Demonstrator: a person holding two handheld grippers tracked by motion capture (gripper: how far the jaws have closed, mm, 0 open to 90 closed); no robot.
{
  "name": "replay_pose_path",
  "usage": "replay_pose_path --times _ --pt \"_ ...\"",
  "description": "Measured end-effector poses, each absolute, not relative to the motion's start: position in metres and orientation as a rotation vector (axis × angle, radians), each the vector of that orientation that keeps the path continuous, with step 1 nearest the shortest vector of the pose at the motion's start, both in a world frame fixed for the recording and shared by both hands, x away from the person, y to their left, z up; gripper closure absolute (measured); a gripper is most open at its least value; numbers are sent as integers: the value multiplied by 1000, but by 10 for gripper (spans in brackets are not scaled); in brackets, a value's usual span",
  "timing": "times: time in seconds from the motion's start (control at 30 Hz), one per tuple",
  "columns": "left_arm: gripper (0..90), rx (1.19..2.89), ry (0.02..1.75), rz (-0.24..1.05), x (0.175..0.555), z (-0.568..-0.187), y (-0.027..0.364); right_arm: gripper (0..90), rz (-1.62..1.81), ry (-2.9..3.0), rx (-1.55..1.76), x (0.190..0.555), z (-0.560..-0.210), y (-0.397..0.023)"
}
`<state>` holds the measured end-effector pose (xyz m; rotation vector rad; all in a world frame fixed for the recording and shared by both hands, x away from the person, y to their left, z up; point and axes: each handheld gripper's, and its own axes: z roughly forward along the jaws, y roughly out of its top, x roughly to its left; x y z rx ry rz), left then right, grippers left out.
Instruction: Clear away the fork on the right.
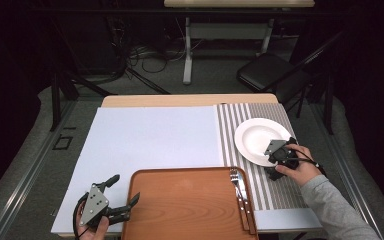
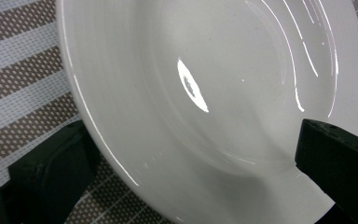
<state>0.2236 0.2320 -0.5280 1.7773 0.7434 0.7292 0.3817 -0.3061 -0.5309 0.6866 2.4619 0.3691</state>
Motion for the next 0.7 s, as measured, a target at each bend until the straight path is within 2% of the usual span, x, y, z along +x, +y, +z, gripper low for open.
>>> replay_pose_path --times 0.7 --pt "156 1780 743 730 224 -528 232 0 339 2455 678 392 -538 -309"
